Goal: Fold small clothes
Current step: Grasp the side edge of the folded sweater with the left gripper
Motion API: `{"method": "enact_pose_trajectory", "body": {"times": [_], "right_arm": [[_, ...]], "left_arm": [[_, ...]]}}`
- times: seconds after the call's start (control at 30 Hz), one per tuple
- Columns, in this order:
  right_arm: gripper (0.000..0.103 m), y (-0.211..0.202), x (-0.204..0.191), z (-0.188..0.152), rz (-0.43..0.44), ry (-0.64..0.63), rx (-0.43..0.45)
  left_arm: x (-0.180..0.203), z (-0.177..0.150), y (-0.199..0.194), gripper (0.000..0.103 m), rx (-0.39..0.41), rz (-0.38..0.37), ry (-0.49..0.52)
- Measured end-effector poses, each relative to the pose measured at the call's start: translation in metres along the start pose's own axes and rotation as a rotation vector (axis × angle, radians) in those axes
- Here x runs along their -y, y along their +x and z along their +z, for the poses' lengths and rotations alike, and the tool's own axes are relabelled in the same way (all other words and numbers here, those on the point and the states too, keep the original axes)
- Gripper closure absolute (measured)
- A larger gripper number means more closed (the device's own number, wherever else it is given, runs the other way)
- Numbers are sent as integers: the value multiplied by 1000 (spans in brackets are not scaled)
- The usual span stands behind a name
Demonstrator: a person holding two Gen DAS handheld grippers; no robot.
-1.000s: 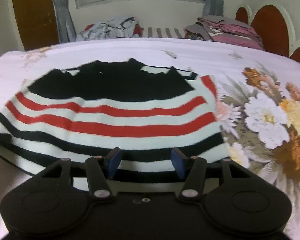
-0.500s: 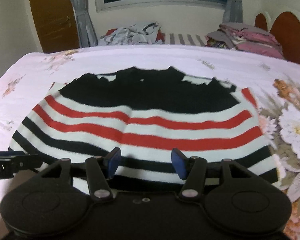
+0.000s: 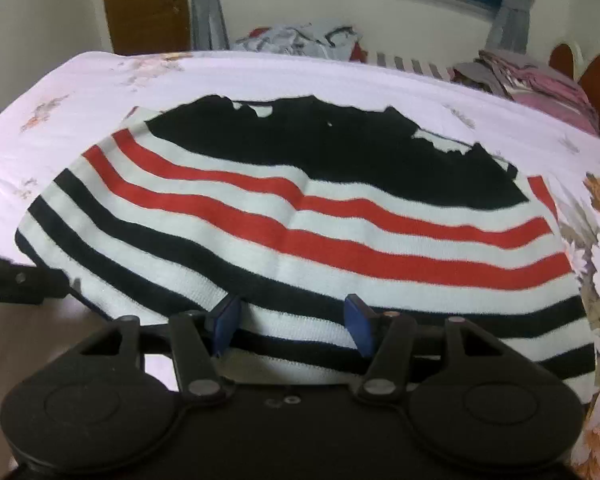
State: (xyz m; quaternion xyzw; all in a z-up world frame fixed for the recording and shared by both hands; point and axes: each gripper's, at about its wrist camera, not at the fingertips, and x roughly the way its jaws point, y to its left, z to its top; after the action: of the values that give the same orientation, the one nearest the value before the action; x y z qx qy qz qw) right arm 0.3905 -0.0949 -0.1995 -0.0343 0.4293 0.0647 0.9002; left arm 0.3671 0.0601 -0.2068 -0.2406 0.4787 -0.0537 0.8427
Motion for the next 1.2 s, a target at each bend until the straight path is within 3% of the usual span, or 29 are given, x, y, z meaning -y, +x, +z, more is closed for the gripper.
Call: {"method": "enact_pose_trajectory", "body": {"times": [0.1, 0.2, 0.43, 0.6, 0.67, 0.73, 0.8, 1.03, 1.2], "right_arm": [[46, -8, 7, 8, 32, 25, 39], [46, -9, 10, 17, 19, -17, 70], [46, 10, 17, 31, 18, -29, 92], [45, 28, 23, 39, 8, 19, 87], [43, 36, 23, 37, 1, 24, 70], [41, 37, 19, 34, -9, 13, 73], [41, 37, 18, 31, -17, 7, 74], [41, 39, 10, 30, -65, -10, 70], [40, 39, 9, 30, -76, 9, 72]], "left_arm": [[-2, 4, 6, 32, 17, -45, -72], [-1, 9, 14, 29, 41, -64, -124], [-10, 21, 33, 28, 156, -120, -261], [-5, 27, 43, 29, 212, -121, -277], [-4, 27, 44, 36, 225, -114, -277], [-8, 26, 46, 58, 234, -104, -298], [-18, 26, 46, 71, 235, -102, -336], [-19, 27, 42, 85, 236, -151, -324], [1, 33, 26, 88, 282, -169, -207]]}}
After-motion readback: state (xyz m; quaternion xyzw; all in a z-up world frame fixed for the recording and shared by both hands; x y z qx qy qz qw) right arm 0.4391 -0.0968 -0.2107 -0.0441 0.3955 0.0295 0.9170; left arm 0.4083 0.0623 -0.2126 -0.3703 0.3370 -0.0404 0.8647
